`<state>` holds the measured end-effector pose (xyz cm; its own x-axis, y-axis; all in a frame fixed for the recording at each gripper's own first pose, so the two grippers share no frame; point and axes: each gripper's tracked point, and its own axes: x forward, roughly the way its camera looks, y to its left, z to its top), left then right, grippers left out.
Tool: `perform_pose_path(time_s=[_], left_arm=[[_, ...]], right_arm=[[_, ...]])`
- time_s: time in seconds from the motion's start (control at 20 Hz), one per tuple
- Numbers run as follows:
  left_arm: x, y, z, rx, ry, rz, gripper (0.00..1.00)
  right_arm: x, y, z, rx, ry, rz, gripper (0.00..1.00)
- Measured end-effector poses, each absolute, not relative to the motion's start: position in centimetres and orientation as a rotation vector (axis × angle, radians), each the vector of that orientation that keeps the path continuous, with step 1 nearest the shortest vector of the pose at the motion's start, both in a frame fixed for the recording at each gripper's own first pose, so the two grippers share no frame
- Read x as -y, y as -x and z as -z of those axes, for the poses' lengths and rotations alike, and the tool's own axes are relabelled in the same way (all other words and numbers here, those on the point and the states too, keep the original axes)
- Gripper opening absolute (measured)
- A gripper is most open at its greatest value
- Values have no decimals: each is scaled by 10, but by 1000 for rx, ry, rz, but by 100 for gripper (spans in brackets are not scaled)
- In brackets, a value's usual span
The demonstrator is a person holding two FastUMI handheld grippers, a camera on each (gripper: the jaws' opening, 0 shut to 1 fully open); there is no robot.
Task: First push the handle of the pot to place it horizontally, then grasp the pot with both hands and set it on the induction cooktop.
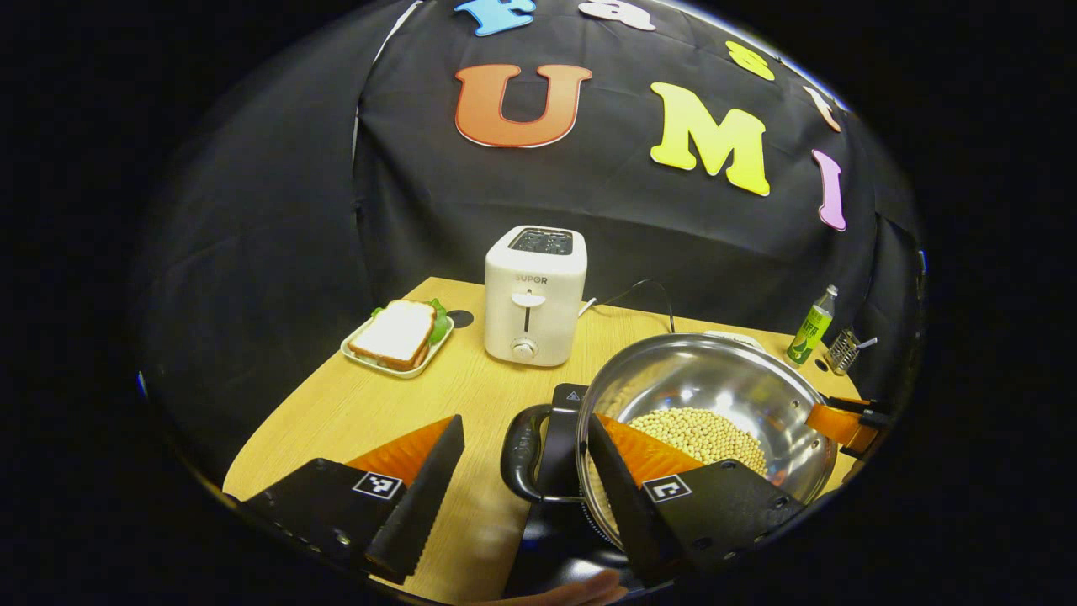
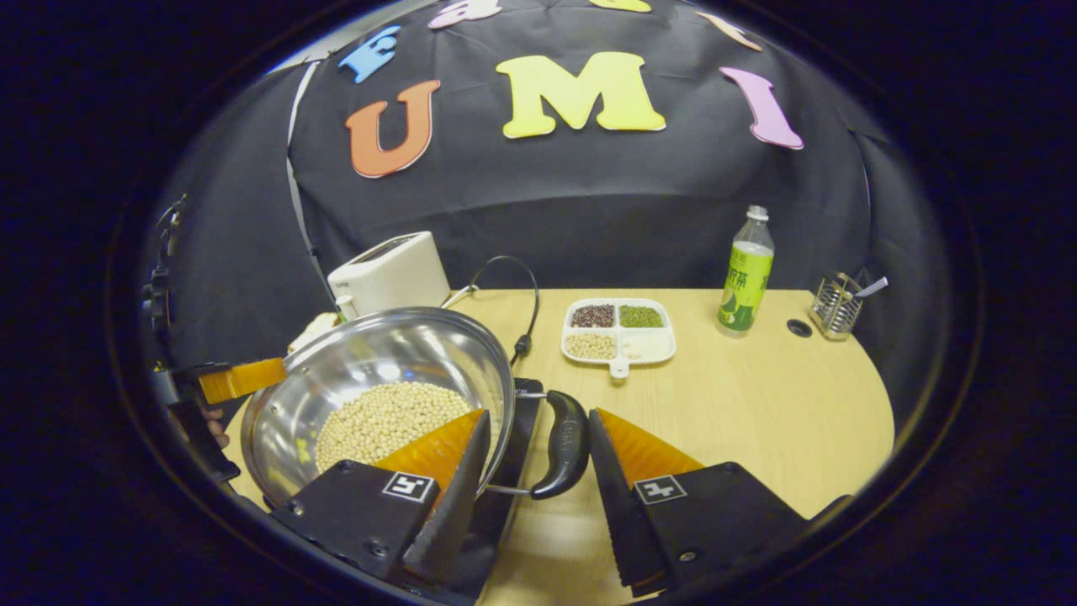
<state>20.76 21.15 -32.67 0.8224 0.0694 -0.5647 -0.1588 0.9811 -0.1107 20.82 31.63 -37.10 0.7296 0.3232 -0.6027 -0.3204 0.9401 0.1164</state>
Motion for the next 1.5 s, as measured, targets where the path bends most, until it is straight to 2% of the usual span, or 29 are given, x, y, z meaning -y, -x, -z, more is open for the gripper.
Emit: perform_pose_path(time_s=[0.05, 0.2, 0.25, 0.4, 0.65, 1.05, 1.3, 1.5], left_arm=[[-208, -205, 321, -574, 169, -113, 92], [-202, -190, 294, -517, 152, -110, 95], [-198, -184, 285, -498, 136, -108, 95], [-184, -165, 258, -440, 106, -104, 95], [-144, -126, 224, -357, 70, -67, 96], [-77, -41, 172, -205, 45, -66, 95], [-51, -9, 158, -219, 53, -74, 95], [-43, 6, 118, -135, 60, -68, 95]], right_arm=[[-314, -206, 366, -648, -27, -364, 78], [-310, -201, 351, -584, -56, -402, 83], [-305, -199, 349, -579, -55, -393, 89], [-294, -183, 339, -550, -61, -396, 89], [-268, -148, 305, -437, -48, -389, 98], [-200, -71, 252, -307, -25, -316, 96], [-150, -38, 192, -210, -73, -270, 96], [-112, -18, 158, -184, -67, -231, 96]])
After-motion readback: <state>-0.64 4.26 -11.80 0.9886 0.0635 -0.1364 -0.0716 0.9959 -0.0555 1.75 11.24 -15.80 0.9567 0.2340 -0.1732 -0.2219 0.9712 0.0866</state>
